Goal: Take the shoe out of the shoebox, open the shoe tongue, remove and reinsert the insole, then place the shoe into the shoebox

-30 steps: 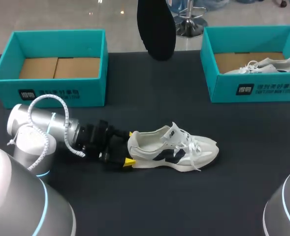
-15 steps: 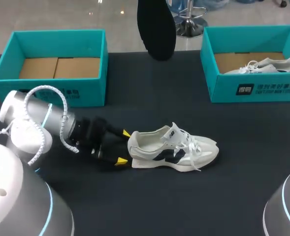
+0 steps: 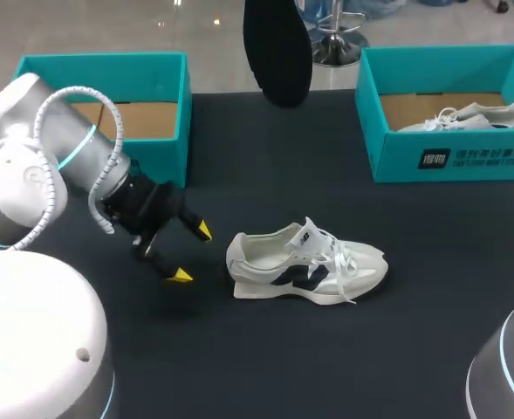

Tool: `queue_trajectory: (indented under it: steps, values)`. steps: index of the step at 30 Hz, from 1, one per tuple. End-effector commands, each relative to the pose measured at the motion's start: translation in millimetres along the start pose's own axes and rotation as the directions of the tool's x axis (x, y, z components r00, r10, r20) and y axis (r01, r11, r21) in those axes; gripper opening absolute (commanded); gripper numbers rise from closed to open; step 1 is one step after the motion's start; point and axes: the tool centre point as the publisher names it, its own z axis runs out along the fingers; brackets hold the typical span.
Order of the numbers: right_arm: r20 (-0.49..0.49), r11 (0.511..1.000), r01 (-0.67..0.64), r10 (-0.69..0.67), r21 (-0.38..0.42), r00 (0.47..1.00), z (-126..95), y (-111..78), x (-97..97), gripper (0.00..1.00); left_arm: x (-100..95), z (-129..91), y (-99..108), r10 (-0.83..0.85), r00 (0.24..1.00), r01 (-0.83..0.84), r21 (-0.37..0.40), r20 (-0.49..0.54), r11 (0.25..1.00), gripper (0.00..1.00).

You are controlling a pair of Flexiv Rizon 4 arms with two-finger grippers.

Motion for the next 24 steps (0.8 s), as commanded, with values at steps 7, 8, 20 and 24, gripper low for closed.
queue_trajectory:
  steps: [7,8,20,24]
  values:
    - [0.002,1.000,-0.001,0.001,0.000,1.000,1,0.3,0.1,0.00,-5.7,-27,-2,-0.046,0.992,-0.026,-0.551,-0.116,0.834,1.00]
    - [0.002,1.000,-0.001,0.001,0.000,1.000,1,0.3,0.1,0.00,-5.2,-28,-2,-0.047,0.992,-0.030,-0.564,-0.121,0.825,1.00]
    - [0.002,1.000,-0.001,0.001,0.000,1.000,1,0.3,0.1,0.00,-5.9,-25,-3,-0.040,0.997,0.000,-0.537,-0.062,0.844,1.00]
    - [0.002,1.000,-0.009,0.009,-0.008,1.000,-1,0.9,-0.4,0.00,-5.9,-25,-3,-0.040,0.997,0.000,-0.537,-0.062,0.844,1.00]
